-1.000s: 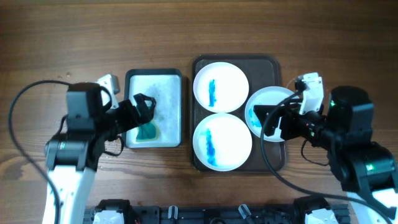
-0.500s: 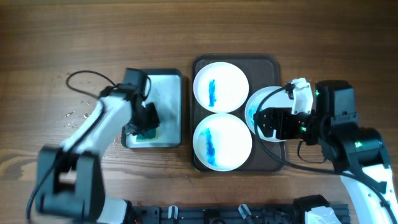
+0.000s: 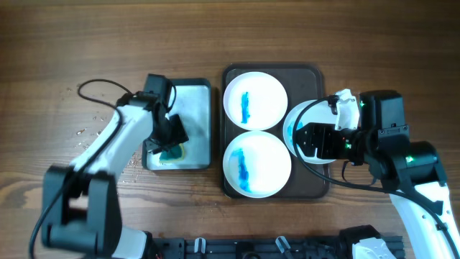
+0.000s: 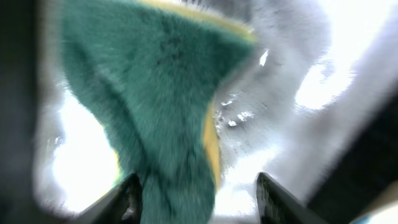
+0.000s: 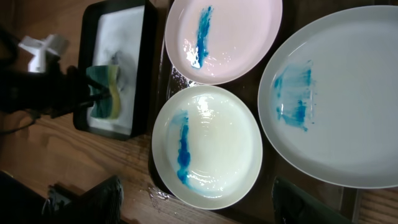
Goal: Clean dirty plates on tray and stack at the side
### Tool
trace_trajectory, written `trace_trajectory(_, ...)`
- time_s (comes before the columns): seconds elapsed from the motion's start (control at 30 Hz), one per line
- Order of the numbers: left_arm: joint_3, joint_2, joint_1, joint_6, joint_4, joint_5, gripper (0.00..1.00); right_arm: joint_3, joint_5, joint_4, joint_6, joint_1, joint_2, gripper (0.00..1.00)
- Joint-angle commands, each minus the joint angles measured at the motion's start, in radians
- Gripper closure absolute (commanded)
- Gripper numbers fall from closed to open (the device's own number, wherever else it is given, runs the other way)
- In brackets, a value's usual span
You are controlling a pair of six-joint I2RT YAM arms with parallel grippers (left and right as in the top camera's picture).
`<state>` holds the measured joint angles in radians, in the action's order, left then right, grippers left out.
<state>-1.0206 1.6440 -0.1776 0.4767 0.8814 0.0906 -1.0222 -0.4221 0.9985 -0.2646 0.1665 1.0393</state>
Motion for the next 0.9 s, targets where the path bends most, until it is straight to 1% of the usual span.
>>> trace_trajectory(0.0,-0.024,-0.056,-0.001,-0.008,0.009,-0.158,0.37,-0.016,0.004,-0.011,-0.008,-0.003,0.004,0.23)
trace_trajectory(0.07,-0.013,-0.037,-0.001,-0.009,-0.023,-0.212,0.34,-0.016,0.004,-0.022,-0.009,-0.003,0.004,0.23)
trace_trajectory(0.13,0.01,-0.019,-0.001,-0.01,-0.071,-0.22,0.35,-0.016,0.004,-0.026,-0.017,-0.003,0.004,0.23)
trace_trajectory(0.27,0.086,0.047,-0.001,-0.009,-0.244,-0.22,0.43,-0.016,0.005,-0.022,-0.028,-0.003,0.004,0.23)
trace_trajectory(0.3,0.106,0.066,-0.001,-0.009,-0.286,-0.22,0.46,-0.016,0.003,-0.018,-0.028,-0.003,0.004,0.25)
trace_trajectory(0.33,0.124,0.087,-0.001,-0.009,-0.322,-0.22,0.56,-0.016,0.003,-0.012,-0.028,-0.003,0.004,0.28)
trace_trajectory(0.37,0.133,0.111,-0.001,-0.009,-0.344,-0.211,0.75,-0.016,0.004,-0.005,-0.028,-0.003,0.004,0.29)
trace_trajectory(0.4,0.132,0.124,-0.002,-0.01,-0.344,-0.204,0.96,-0.016,0.004,0.001,-0.028,-0.003,0.004,0.3)
trace_trajectory(0.43,0.13,0.126,-0.002,-0.012,-0.343,-0.2,0.96,-0.016,0.004,0.006,-0.028,-0.003,0.004,0.3)
trace_trajectory(0.5,0.116,0.107,-0.002,-0.056,-0.33,-0.153,0.96,-0.016,0.004,0.01,-0.028,-0.003,0.004,0.33)
trace_trajectory(0.53,0.1,0.094,-0.002,-0.074,-0.311,-0.126,0.96,-0.016,0.005,0.009,-0.028,-0.003,0.004,0.36)
trace_trajectory(0.6,0.062,0.06,-0.002,-0.081,-0.262,-0.083,0.96,-0.016,0.008,0.006,-0.031,-0.003,0.004,0.46)
trace_trajectory(0.63,0.046,0.04,-0.002,-0.081,-0.24,-0.059,0.91,-0.016,0.016,0.005,-0.03,-0.003,0.004,0.48)
trace_trajectory(0.7,0.024,0.0,-0.002,-0.081,-0.196,-0.022,0.73,-0.017,0.062,0.004,-0.031,-0.003,0.004,0.51)
trace_trajectory(0.73,0.021,-0.019,-0.002,-0.081,-0.18,-0.015,0.59,-0.017,0.086,0.004,-0.036,-0.003,0.004,0.51)
trace_trajectory(0.77,0.021,-0.034,-0.002,-0.081,-0.164,-0.013,0.41,-0.017,0.108,0.005,-0.053,-0.003,0.004,0.51)
trace_trajectory(0.8,0.021,-0.046,-0.002,-0.082,-0.142,-0.013,0.31,-0.017,0.137,0.006,-0.077,-0.003,0.004,0.51)
trace_trajectory(0.83,0.021,-0.049,-0.002,-0.092,-0.126,-0.013,0.29,-0.017,0.155,0.01,-0.088,-0.003,0.004,0.51)
trace_trajectory(0.87,0.021,-0.049,-0.002,-0.108,-0.106,-0.013,0.29,-0.017,0.169,0.014,-0.099,-0.003,0.004,0.51)
